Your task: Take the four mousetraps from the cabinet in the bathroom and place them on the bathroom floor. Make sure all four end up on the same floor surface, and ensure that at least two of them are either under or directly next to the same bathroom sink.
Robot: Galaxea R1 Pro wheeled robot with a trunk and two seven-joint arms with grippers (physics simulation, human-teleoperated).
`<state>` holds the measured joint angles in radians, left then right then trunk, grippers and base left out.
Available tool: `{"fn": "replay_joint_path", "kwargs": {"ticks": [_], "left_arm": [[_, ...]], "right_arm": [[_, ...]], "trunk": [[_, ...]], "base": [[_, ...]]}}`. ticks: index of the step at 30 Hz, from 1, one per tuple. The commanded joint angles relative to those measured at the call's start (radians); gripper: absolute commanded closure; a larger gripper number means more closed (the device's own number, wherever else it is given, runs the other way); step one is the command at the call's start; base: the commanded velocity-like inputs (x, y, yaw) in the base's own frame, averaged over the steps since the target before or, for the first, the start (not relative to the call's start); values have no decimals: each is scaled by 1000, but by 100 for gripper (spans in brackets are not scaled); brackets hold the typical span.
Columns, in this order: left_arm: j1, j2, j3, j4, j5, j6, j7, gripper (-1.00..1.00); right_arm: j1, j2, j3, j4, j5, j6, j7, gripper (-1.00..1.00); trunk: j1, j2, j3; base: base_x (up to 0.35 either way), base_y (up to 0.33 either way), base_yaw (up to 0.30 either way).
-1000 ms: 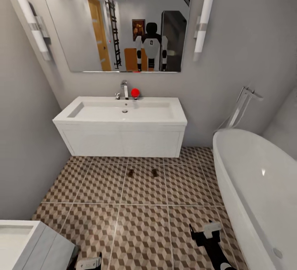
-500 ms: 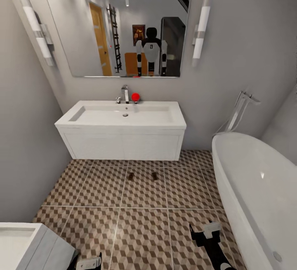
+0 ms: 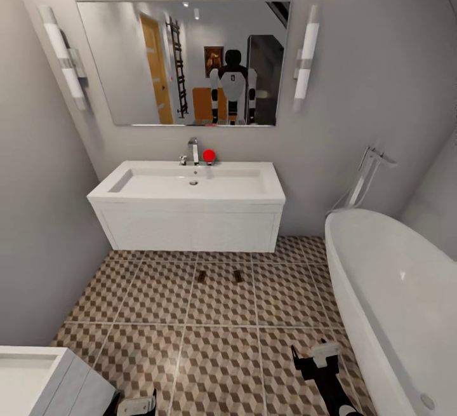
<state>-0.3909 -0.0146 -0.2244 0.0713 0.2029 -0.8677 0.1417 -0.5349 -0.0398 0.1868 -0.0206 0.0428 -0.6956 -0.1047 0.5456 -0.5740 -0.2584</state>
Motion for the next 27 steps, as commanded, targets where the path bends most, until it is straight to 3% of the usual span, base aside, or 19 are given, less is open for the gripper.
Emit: {"fn": "replay_joint_path", "kwargs": {"ticks": [1, 27], "left_arm": [[-2, -1, -9, 4, 4, -5, 5, -100], [-2, -2, -9, 4, 4, -5, 5, -100]], "right_arm": [[-1, 0, 8, 1, 5, -1, -10, -100], [0, 0, 8, 1, 5, -1, -10, -100]], "trunk": [[-4, 6, 3], [-96, 174, 120]], "base": [[0, 0, 0], [0, 0, 0]]}}
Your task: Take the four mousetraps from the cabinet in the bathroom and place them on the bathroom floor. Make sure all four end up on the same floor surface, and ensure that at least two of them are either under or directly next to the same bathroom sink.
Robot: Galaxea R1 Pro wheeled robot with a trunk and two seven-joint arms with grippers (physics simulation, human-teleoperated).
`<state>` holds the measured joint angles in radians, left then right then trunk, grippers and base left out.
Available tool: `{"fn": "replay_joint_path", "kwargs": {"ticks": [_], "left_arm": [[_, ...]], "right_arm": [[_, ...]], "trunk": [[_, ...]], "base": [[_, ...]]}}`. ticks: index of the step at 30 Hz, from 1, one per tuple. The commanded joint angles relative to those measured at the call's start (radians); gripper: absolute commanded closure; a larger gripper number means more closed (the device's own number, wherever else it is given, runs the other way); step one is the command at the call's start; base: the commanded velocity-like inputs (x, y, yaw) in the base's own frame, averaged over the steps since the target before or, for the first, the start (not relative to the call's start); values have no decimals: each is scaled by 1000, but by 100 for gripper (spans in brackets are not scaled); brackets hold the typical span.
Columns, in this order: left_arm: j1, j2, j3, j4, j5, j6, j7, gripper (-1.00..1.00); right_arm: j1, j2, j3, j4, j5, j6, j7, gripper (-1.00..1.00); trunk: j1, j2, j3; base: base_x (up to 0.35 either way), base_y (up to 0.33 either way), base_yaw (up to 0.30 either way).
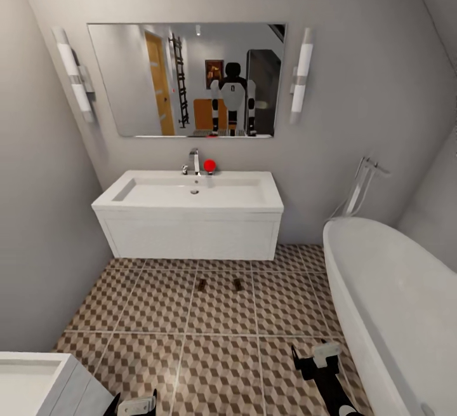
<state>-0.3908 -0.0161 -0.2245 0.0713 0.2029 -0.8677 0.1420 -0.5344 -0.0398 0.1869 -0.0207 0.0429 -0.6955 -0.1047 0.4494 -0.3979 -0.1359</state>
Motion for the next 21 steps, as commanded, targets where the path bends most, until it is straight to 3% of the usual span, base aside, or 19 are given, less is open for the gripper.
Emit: {"fn": "replay_joint_path", "kwargs": {"ticks": [1, 21], "left_arm": [[-2, -1, -9, 4, 4, -5, 5, -100], [-2, -1, -9, 4, 4, -5, 4, -100]], "right_arm": [[-1, 0, 8, 1, 5, -1, -10, -100], [-1, 0, 8, 1, 5, -1, -10, -100]], "trunk": [[1, -2, 0], [1, -2, 32]], "base": [[0, 0, 0], [0, 0, 0]]}}
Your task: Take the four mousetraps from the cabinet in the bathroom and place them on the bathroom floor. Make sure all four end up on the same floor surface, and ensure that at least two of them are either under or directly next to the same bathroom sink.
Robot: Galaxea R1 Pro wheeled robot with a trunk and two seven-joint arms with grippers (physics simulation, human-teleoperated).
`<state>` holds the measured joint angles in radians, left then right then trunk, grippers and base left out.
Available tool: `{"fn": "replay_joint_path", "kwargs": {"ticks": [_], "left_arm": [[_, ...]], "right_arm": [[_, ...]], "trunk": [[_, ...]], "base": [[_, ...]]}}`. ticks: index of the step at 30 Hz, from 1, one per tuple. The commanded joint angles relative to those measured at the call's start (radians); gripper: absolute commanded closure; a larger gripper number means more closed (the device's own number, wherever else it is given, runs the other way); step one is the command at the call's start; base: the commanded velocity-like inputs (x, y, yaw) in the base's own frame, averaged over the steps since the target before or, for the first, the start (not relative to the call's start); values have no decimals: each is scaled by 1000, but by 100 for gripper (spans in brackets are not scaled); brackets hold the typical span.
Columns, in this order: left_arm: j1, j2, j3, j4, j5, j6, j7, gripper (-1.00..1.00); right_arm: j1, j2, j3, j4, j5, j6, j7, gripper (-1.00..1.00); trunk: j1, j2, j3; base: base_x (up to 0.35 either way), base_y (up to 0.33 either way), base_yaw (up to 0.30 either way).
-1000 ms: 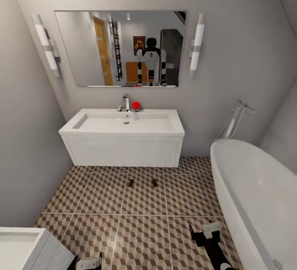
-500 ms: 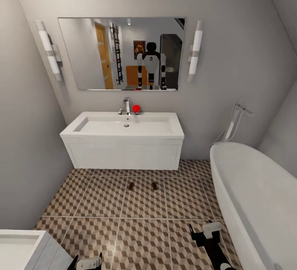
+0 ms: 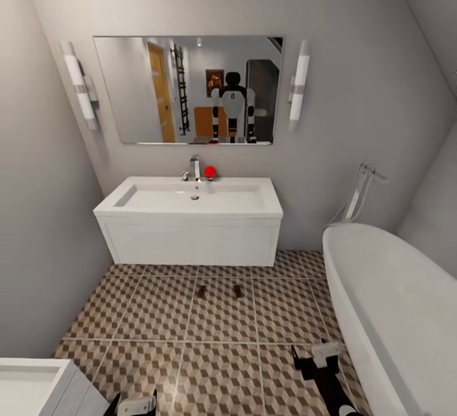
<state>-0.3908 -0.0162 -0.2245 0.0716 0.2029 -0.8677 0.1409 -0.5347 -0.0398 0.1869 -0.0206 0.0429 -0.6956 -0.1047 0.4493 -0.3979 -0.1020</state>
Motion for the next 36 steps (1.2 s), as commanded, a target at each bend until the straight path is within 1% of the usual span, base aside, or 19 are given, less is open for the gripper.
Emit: {"fn": "replay_joint_path", "kwargs": {"ticks": [1, 29, 36], "left_arm": [[-2, -1, -9, 4, 4, -5, 5, -100], [-2, -2, -9, 4, 4, -5, 5, -100], [-2, -3, -9, 4, 3, -7, 4, -100]], "right_arm": [[-1, 0, 8, 1, 5, -1, -10, -100], [-1, 0, 8, 1, 5, -2, -10, -100], [-1, 0, 8, 1, 5, -1, -11, -100]], "trunk": [[1, -2, -1], [1, -2, 45], [1, -2, 49]], "base": [[0, 0, 0], [0, 0, 0], [0, 0, 0]]}}
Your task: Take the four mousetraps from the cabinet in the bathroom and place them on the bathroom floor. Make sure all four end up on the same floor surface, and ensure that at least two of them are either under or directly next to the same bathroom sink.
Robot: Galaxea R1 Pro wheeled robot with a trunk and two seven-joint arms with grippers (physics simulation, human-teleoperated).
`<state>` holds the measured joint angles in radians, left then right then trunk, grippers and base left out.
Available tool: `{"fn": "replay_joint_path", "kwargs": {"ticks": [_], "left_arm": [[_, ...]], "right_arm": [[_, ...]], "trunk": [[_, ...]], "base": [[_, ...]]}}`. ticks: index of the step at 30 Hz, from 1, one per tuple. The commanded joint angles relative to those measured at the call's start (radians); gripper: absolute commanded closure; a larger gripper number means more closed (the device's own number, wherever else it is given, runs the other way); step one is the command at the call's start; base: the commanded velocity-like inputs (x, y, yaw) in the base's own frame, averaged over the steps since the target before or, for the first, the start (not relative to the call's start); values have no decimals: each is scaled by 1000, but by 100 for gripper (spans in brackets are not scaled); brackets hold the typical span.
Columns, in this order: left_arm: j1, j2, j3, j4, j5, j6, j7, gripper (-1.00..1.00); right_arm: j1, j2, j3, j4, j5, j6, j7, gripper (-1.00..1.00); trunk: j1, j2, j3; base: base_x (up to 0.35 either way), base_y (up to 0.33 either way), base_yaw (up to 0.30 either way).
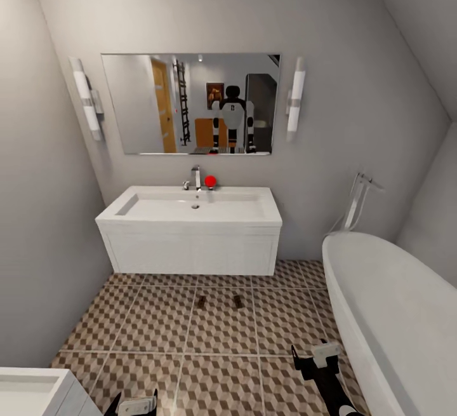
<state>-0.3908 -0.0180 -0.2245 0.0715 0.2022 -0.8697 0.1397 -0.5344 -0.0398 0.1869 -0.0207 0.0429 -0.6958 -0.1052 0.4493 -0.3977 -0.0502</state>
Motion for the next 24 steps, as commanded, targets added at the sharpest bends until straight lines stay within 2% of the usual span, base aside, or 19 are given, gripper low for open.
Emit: {"fn": "replay_joint_path", "kwargs": {"ticks": [1, 19, 23, 24], "left_arm": [[-2, -1, -9, 4, 4, -5, 5, -100], [-2, -43, -7, 4, 5, 5, 9, -100], [-2, -46, -7, 3, 5, 48, 10, -100], [-2, -46, -7, 3, 5, 87, 10, -100]], "right_arm": [[-1, 0, 8, 1, 5, -1, -11, -100], [-1, 1, 8, 1, 5, 8, -14, -100], [-1, 2, 8, 0, 5, 39, -14, -100], [-1, 2, 7, 0, 5, 66, -13, -100]], "trunk": [[1, -2, -2], [1, -2, -1], [1, -2, -1], [1, -2, -1]], "base": [[0, 0, 0], [0, 0, 0], [0, 0, 0], [0, 0, 0]]}}
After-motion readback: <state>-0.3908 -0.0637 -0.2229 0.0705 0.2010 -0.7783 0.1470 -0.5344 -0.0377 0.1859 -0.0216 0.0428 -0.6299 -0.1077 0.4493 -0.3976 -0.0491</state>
